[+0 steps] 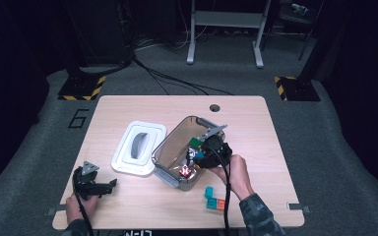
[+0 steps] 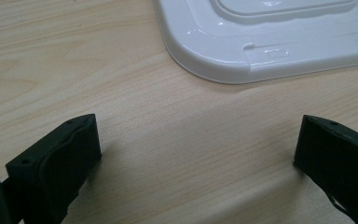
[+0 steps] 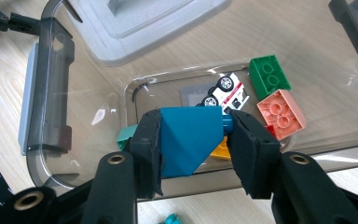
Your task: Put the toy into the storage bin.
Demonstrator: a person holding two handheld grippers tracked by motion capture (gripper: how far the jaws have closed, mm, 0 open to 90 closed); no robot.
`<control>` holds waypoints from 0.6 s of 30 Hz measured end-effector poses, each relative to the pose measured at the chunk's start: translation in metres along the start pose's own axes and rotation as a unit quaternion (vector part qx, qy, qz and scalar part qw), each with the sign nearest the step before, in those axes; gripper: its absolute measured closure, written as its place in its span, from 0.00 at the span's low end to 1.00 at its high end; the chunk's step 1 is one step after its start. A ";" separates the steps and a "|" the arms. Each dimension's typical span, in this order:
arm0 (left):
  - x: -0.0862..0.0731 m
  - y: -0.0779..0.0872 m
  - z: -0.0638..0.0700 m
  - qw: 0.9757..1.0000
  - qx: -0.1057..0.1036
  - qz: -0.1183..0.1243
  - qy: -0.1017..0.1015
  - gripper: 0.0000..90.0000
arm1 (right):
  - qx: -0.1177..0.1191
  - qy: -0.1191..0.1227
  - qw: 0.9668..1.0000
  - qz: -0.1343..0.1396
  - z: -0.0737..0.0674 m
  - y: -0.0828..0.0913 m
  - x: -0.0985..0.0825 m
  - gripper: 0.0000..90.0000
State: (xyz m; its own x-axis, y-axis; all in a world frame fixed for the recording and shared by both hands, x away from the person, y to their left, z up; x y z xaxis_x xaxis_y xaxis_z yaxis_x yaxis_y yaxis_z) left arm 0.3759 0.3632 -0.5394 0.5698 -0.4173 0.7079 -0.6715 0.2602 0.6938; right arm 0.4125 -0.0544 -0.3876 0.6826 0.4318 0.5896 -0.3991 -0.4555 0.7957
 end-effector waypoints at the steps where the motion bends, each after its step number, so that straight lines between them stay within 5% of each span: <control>1: 0.000 0.001 -0.001 1.000 -0.004 -0.005 -0.002 0.00 | -0.001 0.000 1.000 -0.001 0.000 0.000 0.000 0.61; 9: 0.000 0.001 -0.001 1.000 -0.004 -0.005 -0.002 0.00 | -0.007 -0.015 0.999 0.029 0.003 0.016 -0.008 0.25; 18: 0.000 0.001 -0.001 1.000 -0.003 -0.005 -0.002 0.00 | -0.005 -0.033 0.998 0.060 0.014 0.033 -0.032 0.14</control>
Point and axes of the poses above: each handheld gripper's, and its own axes: y roughly backward along the jaws, x roughly out of its top, z roughly to its right, the point moved 1 cm from there along -y, roughly forward along the jaws, and after that the axes turned 10 degrees about -y, right-handed, at the moved point
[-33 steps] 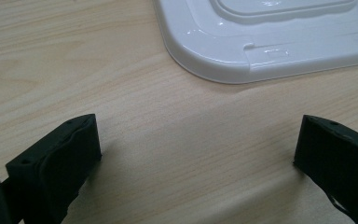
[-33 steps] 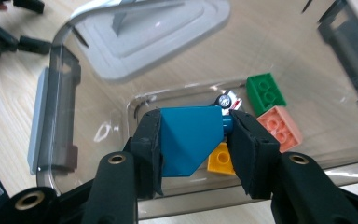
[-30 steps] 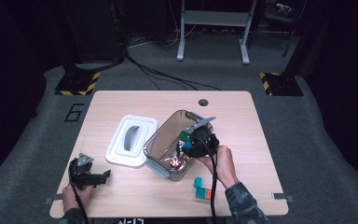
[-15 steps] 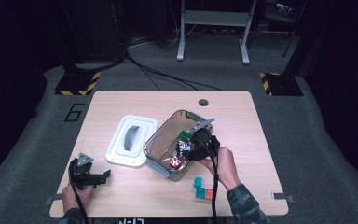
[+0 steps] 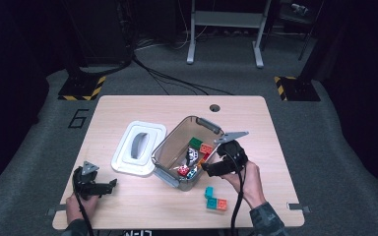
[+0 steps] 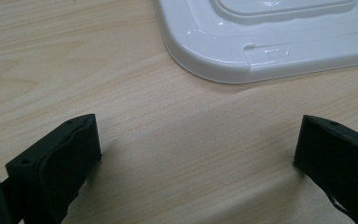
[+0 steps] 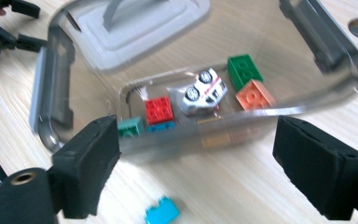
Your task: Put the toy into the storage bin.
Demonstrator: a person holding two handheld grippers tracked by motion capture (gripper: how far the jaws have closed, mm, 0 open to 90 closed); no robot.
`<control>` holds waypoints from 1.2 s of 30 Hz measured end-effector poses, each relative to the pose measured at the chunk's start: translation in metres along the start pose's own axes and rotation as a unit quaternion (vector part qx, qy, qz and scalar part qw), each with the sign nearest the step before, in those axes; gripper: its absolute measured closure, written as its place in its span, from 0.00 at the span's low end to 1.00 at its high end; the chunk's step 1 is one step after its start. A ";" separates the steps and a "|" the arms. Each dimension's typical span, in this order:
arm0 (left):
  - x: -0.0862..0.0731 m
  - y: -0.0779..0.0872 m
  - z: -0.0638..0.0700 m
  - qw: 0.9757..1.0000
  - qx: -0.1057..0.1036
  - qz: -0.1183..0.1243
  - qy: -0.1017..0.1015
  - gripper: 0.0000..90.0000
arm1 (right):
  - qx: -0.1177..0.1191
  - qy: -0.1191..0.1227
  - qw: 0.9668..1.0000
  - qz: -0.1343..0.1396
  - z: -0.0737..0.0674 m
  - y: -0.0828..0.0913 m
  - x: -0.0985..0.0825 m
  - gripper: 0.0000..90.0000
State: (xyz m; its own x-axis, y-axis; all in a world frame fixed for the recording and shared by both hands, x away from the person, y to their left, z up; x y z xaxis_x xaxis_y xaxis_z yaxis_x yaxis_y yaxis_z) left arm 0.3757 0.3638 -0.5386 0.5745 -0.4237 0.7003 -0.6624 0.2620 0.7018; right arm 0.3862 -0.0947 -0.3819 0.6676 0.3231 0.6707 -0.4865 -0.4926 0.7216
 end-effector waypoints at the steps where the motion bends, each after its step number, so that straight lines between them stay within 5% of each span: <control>1: 0.000 -0.001 0.000 1.000 0.003 0.003 0.002 0.00 | 0.001 -0.006 1.000 -0.002 0.004 0.002 -0.010 0.12; 12: 0.000 -0.001 0.000 1.000 0.002 0.003 0.002 0.00 | 0.002 -0.027 0.999 -0.026 0.016 -0.015 -0.063 0.11; 19: 0.000 -0.001 0.001 1.000 0.004 0.005 0.002 0.00 | 0.004 -0.035 0.997 -0.068 0.008 -0.051 -0.087 0.20; 27: 0.000 -0.001 0.001 1.000 0.004 0.005 0.002 0.00 | -0.010 -0.061 0.994 -0.085 0.009 -0.069 -0.092 0.33; 36: 0.000 -0.001 0.001 1.000 0.004 0.005 0.002 0.00 | -0.033 -0.065 0.994 -0.086 0.017 -0.068 -0.085 0.45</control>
Point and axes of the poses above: each handheld gripper's, and its own axes: y roughly backward along the jaws, x roughly out of its top, z roughly to its right, the point moved 1 cm from there along -y, roughly forward along the jaws, and after that the axes turned 10 degrees about -y, right-handed, at the moved point
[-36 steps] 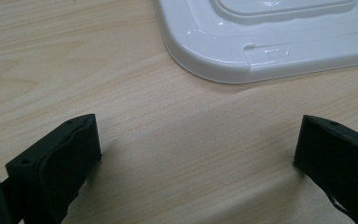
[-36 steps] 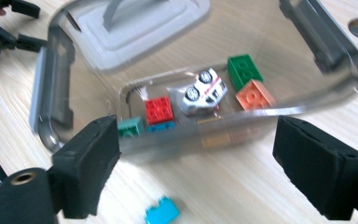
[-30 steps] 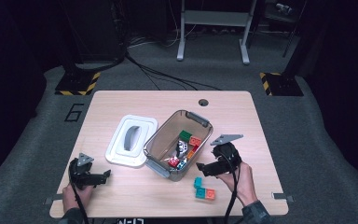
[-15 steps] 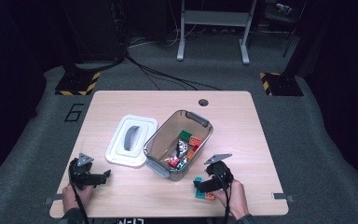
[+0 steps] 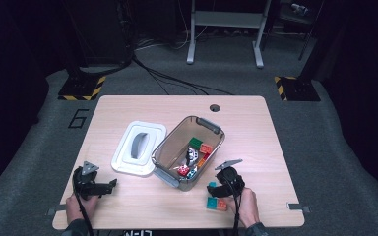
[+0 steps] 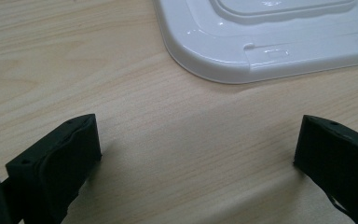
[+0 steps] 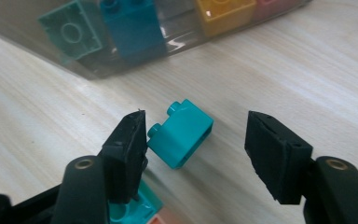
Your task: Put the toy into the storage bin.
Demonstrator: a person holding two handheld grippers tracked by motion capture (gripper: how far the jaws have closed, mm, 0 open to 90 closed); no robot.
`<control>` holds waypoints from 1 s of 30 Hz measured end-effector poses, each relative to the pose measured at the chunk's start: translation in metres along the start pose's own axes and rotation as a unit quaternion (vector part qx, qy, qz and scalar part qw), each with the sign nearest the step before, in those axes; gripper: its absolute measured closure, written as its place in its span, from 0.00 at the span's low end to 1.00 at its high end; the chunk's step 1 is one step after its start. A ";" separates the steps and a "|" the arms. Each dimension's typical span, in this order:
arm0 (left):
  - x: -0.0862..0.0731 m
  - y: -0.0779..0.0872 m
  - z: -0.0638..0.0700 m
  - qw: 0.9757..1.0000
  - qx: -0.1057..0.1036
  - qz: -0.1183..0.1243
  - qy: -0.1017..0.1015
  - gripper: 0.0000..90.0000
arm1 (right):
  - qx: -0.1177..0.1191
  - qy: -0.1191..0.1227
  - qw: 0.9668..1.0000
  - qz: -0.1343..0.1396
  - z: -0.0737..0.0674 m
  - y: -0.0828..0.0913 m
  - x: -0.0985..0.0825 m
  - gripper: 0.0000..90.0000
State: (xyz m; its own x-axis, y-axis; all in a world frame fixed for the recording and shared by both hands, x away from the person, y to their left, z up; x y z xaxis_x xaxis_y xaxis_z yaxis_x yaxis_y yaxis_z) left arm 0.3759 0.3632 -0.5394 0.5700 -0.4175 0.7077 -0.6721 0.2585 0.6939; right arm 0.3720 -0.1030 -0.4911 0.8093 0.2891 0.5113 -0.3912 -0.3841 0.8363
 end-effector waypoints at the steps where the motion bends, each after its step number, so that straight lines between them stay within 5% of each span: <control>1: 0.000 0.000 0.000 1.000 -0.001 0.000 0.000 0.00 | -0.004 0.000 1.000 0.001 0.001 0.000 0.001 0.48; 8: 0.000 0.000 0.000 1.000 0.000 -0.001 -0.001 0.00 | -0.016 -0.007 1.000 0.005 0.013 0.005 0.006 0.56; 20: 0.000 0.000 0.000 1.000 -0.001 0.001 0.001 0.00 | -0.023 -0.016 1.000 -0.008 0.006 -0.009 0.009 0.74; 30: 0.000 0.000 0.000 1.000 -0.001 0.001 0.001 0.00 | -0.021 -0.013 1.000 0.004 0.014 -0.006 0.010 0.76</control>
Point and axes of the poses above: each handheld gripper's, and its own axes: y roughly backward along the jaws, x roughly out of its top, z roughly to its right, the point moved 1 cm from there along -y, roughly forward along the jaws, and after that the axes turned 10 degrees about -y, right-handed, at the moved point
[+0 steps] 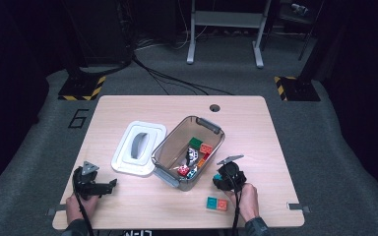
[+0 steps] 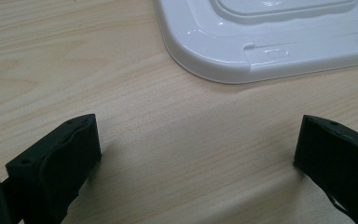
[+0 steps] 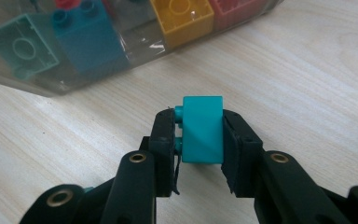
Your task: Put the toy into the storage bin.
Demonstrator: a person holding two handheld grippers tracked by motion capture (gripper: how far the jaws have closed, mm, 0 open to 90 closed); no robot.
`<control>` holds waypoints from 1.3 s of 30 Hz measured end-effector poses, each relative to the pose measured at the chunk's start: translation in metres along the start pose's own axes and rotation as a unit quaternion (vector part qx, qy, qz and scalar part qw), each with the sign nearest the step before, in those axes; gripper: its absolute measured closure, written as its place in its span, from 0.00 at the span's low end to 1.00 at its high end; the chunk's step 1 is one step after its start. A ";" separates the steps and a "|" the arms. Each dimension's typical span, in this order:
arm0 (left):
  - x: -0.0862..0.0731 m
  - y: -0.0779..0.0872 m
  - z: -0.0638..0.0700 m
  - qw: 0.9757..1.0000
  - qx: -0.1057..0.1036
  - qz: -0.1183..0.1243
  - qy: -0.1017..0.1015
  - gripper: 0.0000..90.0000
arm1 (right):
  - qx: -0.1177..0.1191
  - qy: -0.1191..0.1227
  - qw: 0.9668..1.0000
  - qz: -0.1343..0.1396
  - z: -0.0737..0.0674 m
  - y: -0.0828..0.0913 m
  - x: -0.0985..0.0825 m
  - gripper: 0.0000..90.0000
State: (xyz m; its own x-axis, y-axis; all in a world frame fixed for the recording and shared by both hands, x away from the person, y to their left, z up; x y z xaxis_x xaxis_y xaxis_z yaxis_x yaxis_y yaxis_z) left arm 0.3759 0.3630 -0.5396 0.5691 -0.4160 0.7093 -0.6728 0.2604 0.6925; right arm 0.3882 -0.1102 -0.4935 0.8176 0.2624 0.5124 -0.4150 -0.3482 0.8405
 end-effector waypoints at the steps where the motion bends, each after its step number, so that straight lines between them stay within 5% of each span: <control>1: 0.000 0.000 0.000 1.000 0.001 0.000 0.000 0.00 | 0.000 -0.002 1.000 0.002 0.001 0.002 0.000 0.76; 15: 0.000 0.000 0.000 1.000 0.000 -0.001 0.000 0.00 | -0.006 -0.019 0.999 0.034 0.019 0.024 0.012 0.76; 39: 0.000 0.001 0.000 1.000 0.000 -0.005 -0.002 0.00 | -0.003 -0.019 0.997 0.078 0.024 0.063 0.047 0.76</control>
State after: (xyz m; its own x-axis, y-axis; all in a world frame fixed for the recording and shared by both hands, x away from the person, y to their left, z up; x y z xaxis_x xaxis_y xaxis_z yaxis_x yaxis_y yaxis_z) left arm 0.3755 0.3634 -0.5387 0.5738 -0.4218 0.7020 -0.6669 0.2568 0.6994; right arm 0.4101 -0.1418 -0.4209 0.7571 0.1720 0.6302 -0.5409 -0.3759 0.7524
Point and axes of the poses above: each handheld gripper's, and its own axes: y roughly backward along the jaws, x roughly out of its top, z roughly to its right, the point moved 1 cm from there along -y, roughly forward along the jaws, and after that the axes turned 10 degrees about -y, right-handed, at the moved point
